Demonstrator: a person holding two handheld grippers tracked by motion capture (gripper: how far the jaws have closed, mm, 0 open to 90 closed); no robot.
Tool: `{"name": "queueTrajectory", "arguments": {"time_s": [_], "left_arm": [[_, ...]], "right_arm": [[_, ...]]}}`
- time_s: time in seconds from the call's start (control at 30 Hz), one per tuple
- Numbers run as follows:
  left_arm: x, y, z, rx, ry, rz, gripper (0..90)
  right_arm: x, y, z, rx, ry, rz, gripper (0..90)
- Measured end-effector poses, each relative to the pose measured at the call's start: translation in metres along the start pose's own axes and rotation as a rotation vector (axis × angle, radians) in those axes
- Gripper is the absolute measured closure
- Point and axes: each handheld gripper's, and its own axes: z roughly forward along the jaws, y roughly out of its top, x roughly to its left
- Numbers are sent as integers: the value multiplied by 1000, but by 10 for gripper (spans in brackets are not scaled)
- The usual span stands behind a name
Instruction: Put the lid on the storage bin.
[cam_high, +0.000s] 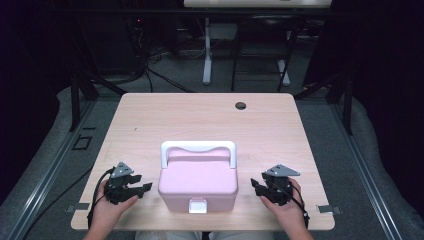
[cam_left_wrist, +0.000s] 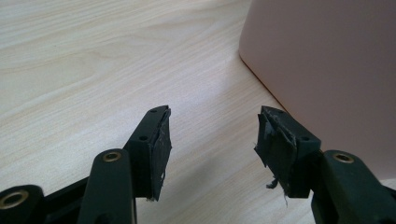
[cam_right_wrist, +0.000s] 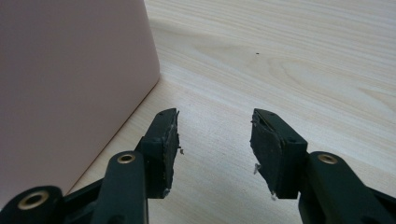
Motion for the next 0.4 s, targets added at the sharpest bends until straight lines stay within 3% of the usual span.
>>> {"name": "queueTrajectory", "arguments": {"time_s": [0.4], "left_arm": [[0, 0, 3, -8, -19, 26, 430]], "right_arm": [[-4, -2, 3, -3, -8, 13, 486]]}}
